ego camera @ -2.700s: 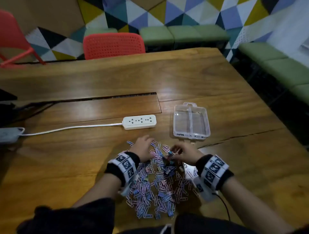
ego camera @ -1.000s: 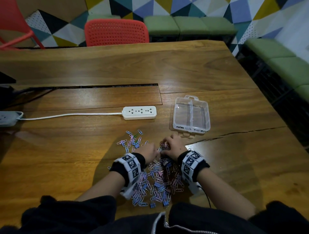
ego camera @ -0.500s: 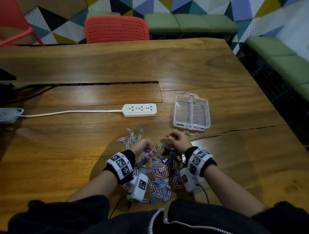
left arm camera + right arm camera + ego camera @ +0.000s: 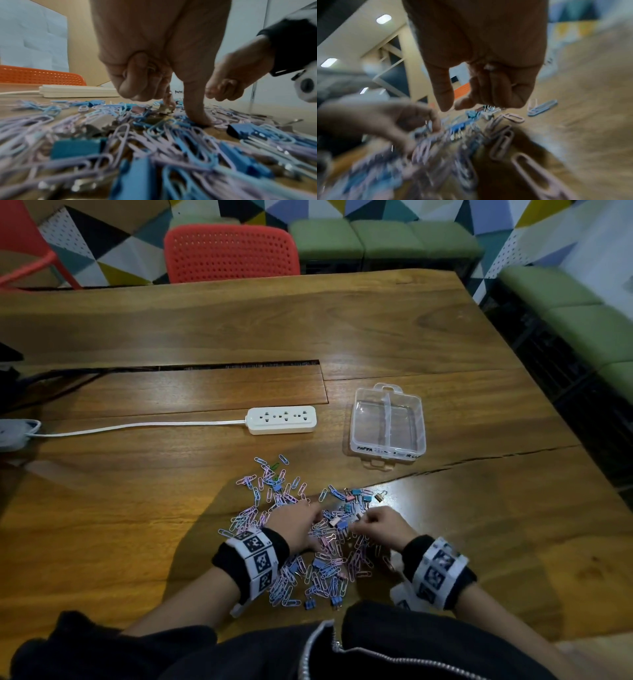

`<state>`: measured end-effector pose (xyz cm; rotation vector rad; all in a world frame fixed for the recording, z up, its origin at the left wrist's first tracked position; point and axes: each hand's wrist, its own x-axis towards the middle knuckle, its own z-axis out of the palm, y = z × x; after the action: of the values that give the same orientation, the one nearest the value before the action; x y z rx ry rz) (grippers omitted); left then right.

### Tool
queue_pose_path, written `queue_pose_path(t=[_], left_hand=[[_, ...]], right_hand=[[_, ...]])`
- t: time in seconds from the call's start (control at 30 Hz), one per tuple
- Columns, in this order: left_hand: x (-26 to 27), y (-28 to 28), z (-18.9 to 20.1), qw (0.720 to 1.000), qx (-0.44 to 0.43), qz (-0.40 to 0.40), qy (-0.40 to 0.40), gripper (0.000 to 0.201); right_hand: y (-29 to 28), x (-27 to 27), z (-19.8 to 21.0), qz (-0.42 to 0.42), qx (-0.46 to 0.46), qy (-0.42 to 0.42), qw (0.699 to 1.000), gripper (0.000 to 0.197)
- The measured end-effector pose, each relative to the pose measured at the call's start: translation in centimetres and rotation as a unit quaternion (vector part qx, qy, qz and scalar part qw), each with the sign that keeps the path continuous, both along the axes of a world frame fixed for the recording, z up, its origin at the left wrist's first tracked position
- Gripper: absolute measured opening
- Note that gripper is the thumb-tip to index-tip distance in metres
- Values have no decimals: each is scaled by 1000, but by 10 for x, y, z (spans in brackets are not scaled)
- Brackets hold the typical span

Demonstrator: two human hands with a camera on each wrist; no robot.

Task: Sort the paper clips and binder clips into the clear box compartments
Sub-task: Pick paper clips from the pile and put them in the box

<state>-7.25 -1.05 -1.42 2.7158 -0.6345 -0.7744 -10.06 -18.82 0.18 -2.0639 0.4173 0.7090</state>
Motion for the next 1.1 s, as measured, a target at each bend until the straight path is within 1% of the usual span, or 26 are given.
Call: queue_pose_path(t=[0.03, 0.07, 0.13, 0.17, 0.2, 0.3, 0.37, 0.4, 0.43, 0.47, 0.53, 0.57, 0.6, 0.63, 0.67, 0.7, 0.77, 0.87, 0.93, 1.0, 1.07, 1.1], left_hand=[[0, -1, 0, 1000, 4, -3, -8, 41], [1, -1, -1, 1000, 8, -3, -15, 37], [2, -1, -1, 1000, 11, 6, -12, 32], [2, -1, -1, 1000, 11, 11, -5, 32], [2, -1, 0, 1000, 8, 21, 6, 32], [3, 2, 1, 996, -39, 62, 59, 27], [6, 4, 3, 983, -100, 103, 113, 22], [7, 4, 4, 972, -140, 129, 139, 23], [8, 4, 6, 955, -186, 162, 166, 24], [9, 4, 8, 931, -234, 204, 194, 26], [9, 5, 11, 863, -323, 290, 257, 27], [8, 6, 12, 828, -360, 322, 284, 27], [8, 7, 12, 800, -387, 344, 302, 27], [8, 7, 12, 782, -404, 360, 309, 26], [8, 7, 12, 772, -412, 372, 310, 26], [8, 6, 13, 768, -413, 381, 307, 26], [8, 3, 13, 769, -407, 390, 302, 27], [7, 2, 9, 771, -390, 391, 317, 27], [7, 1, 7, 775, -374, 385, 333, 25], [5, -2, 7, 786, -356, 371, 344, 28], [4, -4, 8, 790, -349, 362, 351, 29], [3, -4, 8, 788, -352, 359, 355, 28]], right_hand=[[3, -5, -2, 30, -52, -17, 998, 20], [7, -9, -4, 61, -104, -27, 992, 22], [12, -14, -11, 121, -189, -42, 974, 47], [14, -14, -14, 134, -210, -51, 967, 55], [17, -14, -15, 137, -216, -63, 965, 55], [23, -12, -19, 116, -189, -92, 971, 33], [27, -9, -20, 104, -161, -96, 977, 27], [28, -7, -20, 106, -150, -100, 978, 25], [28, -6, -20, 112, -144, -103, 978, 23], [29, -4, -20, 119, -142, -109, 977, 22], [28, -2, -20, 119, -136, -125, 976, 27], [27, -1, -20, 112, -128, -127, 977, 31], [25, -1, -20, 97, -109, -130, 981, 32], [23, 0, -19, 76, -79, -124, 986, 30], [22, 0, -17, 51, -41, -116, 991, 27], [19, 0, -17, 25, -2, -106, 994, 24], [13, 1, -18, -28, 62, -100, 993, 18], [4, 4, -19, -72, 136, -90, 984, 19], [0, 5, -18, -67, 148, -81, 983, 19], [-1, 5, -16, -55, 128, -81, 987, 18], [-1, 5, -15, -62, 106, -90, 988, 20], [-1, 5, -15, -76, 110, -86, 987, 20]])
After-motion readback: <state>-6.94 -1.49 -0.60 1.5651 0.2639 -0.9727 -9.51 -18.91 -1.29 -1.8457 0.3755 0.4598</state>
